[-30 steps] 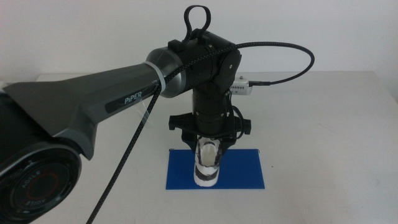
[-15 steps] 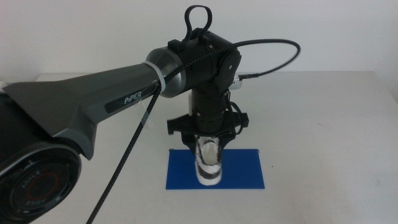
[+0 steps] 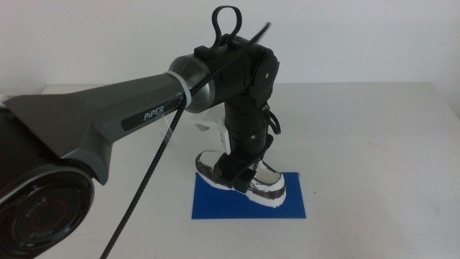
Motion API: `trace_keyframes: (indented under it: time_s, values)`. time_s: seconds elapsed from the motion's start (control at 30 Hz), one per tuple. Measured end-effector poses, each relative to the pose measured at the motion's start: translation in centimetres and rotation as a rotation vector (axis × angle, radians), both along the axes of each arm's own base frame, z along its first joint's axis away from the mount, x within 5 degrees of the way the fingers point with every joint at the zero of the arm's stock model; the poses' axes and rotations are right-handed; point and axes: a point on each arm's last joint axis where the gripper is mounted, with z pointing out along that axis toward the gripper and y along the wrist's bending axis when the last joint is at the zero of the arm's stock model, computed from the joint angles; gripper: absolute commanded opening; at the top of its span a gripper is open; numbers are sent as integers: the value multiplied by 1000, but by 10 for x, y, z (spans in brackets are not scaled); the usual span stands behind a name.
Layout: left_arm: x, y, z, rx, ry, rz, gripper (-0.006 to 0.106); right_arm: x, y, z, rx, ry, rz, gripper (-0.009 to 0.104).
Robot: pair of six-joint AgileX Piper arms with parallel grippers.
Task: Use one arm to grab the shoe from the table and place it on the mat.
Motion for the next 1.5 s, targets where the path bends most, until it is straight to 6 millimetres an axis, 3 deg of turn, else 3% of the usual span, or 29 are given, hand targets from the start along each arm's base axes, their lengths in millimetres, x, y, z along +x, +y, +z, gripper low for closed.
trace_keyframes:
  time_s: [0.13,0.27,0.67,1.13,1.27,1.3,1.5]
  values:
    - [0,0,0,-25,29,261,-2,0,0,0,0,0,0,66]
    - [-1,-1,0,-41,48,357,-2,0,0,0,0,0,0,66]
    - [1,-8,-29,-22,124,375,-2,0,0,0,0,0,0,66]
    - [3,-10,-36,-22,122,370,1,0,0,0,0,0,0,66]
    - [3,-10,-36,-21,120,364,10,0,0,0,0,0,0,66]
    - [3,-10,-36,-19,118,364,22,0,0,0,0,0,0,66]
    - [4,-9,-36,-12,105,357,59,0,0,0,0,0,0,66]
